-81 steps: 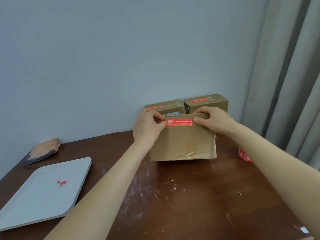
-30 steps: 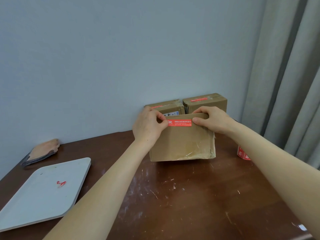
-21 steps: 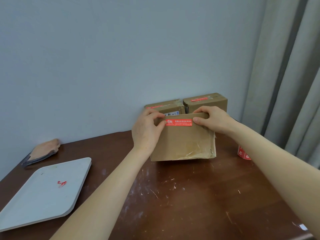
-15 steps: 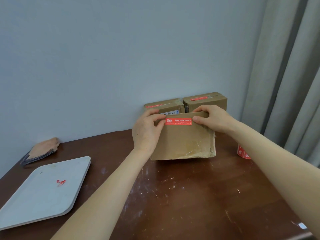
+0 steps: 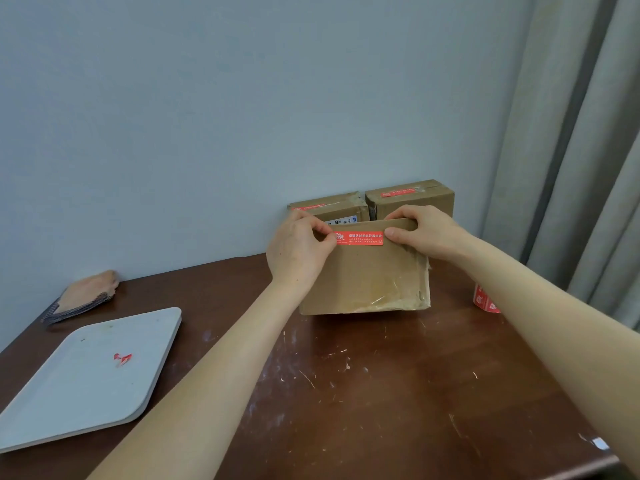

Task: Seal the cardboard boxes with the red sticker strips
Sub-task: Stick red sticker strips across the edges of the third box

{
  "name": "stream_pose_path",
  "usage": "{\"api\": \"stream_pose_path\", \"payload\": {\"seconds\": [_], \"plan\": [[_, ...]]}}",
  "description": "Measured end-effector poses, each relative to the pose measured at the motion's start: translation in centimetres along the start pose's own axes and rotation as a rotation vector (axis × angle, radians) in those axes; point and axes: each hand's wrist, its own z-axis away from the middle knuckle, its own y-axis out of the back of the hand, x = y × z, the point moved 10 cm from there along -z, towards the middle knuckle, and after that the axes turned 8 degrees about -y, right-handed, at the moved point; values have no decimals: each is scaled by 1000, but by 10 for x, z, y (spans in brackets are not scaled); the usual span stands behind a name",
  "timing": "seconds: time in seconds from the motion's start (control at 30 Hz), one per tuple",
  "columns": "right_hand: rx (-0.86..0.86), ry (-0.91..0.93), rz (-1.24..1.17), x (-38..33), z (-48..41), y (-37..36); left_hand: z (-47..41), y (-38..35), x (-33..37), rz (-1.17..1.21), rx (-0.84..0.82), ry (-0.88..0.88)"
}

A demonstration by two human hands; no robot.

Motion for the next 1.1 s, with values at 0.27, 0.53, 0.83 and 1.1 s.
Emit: {"api": "stream_pose_path", "payload": {"seconds": [0.27,0.53,0.83,1.1], "plan": [[12,-3,11,0,0,1,-2,-2,-2,51,-59,19],[7,-3,0,0,1,0,-2,-2,-2,55,-89,30],[9,-7,-10,1,1,0,-4,-2,-1,77,-131,44],[6,-12,-25,0,4,0,-4,-2,-1,83,-148,47]]}}
